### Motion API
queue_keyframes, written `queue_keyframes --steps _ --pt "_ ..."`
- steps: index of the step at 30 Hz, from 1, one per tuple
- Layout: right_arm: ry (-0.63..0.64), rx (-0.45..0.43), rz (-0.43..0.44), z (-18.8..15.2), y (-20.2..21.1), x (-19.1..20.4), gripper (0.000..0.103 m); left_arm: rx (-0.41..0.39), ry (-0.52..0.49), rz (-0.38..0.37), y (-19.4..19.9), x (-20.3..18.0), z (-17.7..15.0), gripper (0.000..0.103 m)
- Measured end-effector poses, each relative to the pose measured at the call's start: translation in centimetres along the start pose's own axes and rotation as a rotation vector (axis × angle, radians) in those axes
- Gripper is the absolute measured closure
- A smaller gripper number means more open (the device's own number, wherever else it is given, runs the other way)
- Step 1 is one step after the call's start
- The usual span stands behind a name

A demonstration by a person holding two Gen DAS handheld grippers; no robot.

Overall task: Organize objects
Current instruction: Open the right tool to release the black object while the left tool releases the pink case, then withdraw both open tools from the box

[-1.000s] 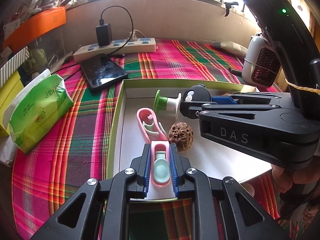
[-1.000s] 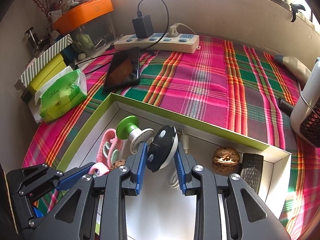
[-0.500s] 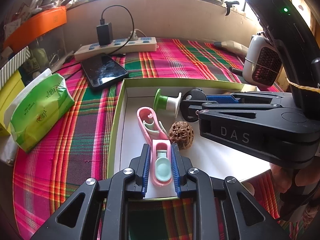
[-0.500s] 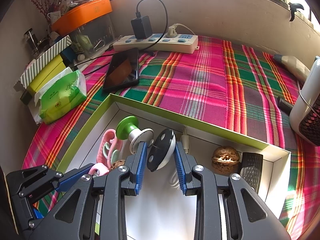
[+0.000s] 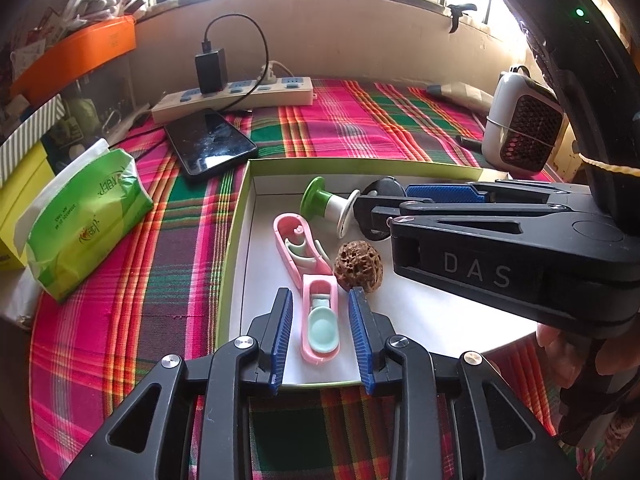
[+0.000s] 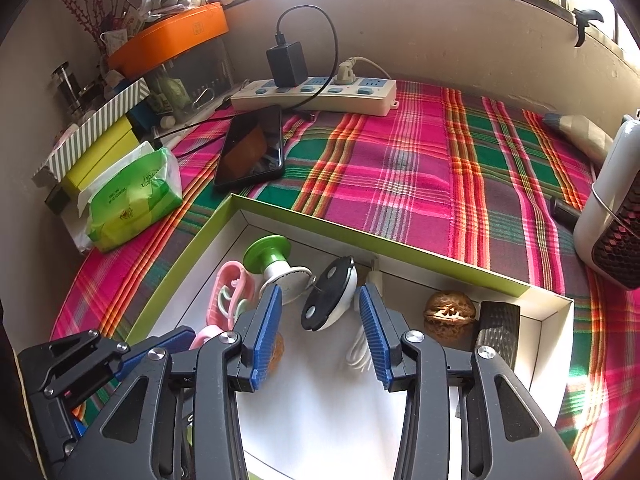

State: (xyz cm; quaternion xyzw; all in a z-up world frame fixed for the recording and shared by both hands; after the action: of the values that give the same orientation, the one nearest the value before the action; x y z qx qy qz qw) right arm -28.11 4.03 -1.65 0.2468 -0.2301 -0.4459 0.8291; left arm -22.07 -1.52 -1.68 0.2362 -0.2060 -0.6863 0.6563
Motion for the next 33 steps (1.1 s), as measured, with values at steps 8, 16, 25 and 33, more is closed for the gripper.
queue_keyframes --steps 8,16,25,33 --pt "-0.014 -0.026 -0.005 0.1 1.2 0.0 0.057 -0.01 -0.002 -0.003 1.0 -0.3 0.1 0.075" --pt "-0.038 -0.051 -0.014 0.0 2.7 -0.2 0.056 -0.027 -0.004 -0.004 2.1 -0.5 0.2 0.075" --pt "-0.045 -0.081 -0.034 -0.6 4.7 -0.1 0.056 -0.051 -0.006 -0.003 3.6 -0.5 0.2 0.075" --pt "-0.056 -0.114 -0.045 -1.3 6.9 0.2 0.056 -0.061 -0.013 -0.014 4.8 -0.8 -0.3 0.075"
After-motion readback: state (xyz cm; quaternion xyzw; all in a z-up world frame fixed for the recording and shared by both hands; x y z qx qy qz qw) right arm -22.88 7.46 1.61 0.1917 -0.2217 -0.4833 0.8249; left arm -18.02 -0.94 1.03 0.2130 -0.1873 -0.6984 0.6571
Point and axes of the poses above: each gripper's, at about its wrist camera, not at the fingertips, and y roughly against the way its jaws point, x to its left, z to its top, the point moved 5 cm from there along -y, roughly the way its jaws point, and after that the axes turned 14 degrees about -x, right-handed, at the moved point
